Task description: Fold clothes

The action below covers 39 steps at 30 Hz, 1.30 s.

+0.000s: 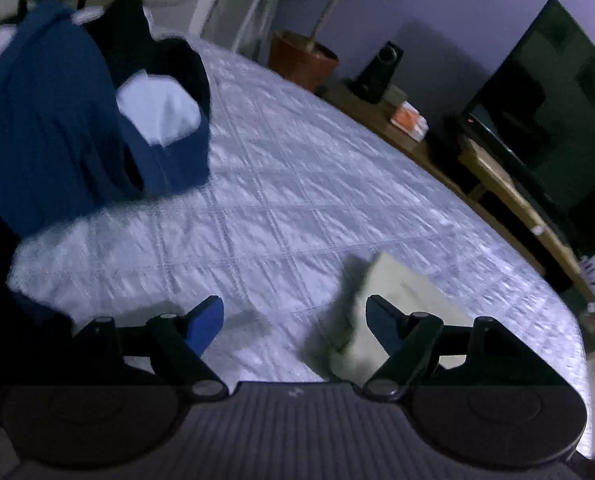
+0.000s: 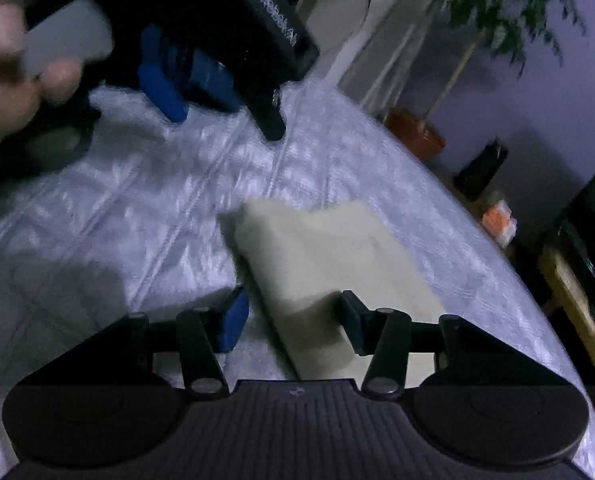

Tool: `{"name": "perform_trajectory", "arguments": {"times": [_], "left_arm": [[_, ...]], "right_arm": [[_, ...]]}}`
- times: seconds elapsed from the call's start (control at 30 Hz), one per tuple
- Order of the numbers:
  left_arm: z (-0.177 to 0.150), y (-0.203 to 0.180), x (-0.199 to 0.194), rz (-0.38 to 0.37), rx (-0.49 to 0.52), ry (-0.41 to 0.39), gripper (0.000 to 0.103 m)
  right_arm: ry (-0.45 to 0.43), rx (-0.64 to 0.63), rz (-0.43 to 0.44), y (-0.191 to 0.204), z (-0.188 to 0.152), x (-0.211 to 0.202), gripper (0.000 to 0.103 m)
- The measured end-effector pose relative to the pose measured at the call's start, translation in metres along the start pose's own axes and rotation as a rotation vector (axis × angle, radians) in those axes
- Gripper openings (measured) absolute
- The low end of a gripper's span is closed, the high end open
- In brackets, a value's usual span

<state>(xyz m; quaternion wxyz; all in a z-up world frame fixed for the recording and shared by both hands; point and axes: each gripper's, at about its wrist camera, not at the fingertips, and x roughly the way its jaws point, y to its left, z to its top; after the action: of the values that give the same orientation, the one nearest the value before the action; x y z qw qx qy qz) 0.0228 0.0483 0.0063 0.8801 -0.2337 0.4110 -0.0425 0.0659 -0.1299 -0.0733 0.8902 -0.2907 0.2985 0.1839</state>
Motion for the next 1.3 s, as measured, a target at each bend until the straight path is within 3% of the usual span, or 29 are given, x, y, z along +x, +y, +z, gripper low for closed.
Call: {"name": "perform_trajectory", "arguments": {"times": [0.1, 0.2, 0.33, 0.73, 0.83, 1.0, 1.07, 1.13, 1.2, 1.3], "left_arm": [[-0.006, 0.009, 0.016, -0.083, -0.124, 0.074, 0.078], [-0.011, 0.023, 0.033, -0.157, -0.298, 0.143, 0.083], [-0.01, 0.028, 0.04, -0.241, -0.422, 0.155, 0.081], [-0.009, -0.011, 0.066, -0.269, -0.389, 0.183, 0.079], [-0.014, -0.017, 0.077, -0.275, -0.409, 0.214, 0.071], [-0.026, -0.027, 0.091, -0.323, -0.419, 0.264, 0.031], [-0.025, -0.03, 0.09, -0.313, -0.394, 0.247, 0.022], [-0.023, -0.031, 0.091, -0.315, -0.378, 0.232, 0.02], [-0.019, -0.034, 0.091, -0.315, -0.355, 0.215, 0.017], [-0.014, -0.041, 0.09, -0.301, -0.302, 0.186, 0.016]], "right_arm": [[0.008, 0.078, 0.012, -0.01, 0.003, 0.001, 0.029], [-0.012, 0.141, 0.031, -0.017, -0.001, -0.006, 0.026], [-0.042, 0.211, 0.053, -0.027, -0.004, -0.011, 0.025], [-0.091, 0.265, 0.102, -0.04, -0.012, -0.03, 0.025], [-0.111, 0.286, 0.105, -0.044, -0.014, -0.033, 0.025], [-0.132, 0.291, 0.114, -0.045, -0.016, -0.036, 0.025], [-0.134, 0.293, 0.127, -0.046, -0.019, -0.04, 0.027], [-0.134, 0.321, 0.123, -0.053, -0.025, -0.046, 0.035], [-0.134, 0.356, 0.099, -0.063, -0.033, -0.055, 0.051], [-0.107, 0.467, 0.014, -0.089, -0.056, -0.074, 0.051]]}}
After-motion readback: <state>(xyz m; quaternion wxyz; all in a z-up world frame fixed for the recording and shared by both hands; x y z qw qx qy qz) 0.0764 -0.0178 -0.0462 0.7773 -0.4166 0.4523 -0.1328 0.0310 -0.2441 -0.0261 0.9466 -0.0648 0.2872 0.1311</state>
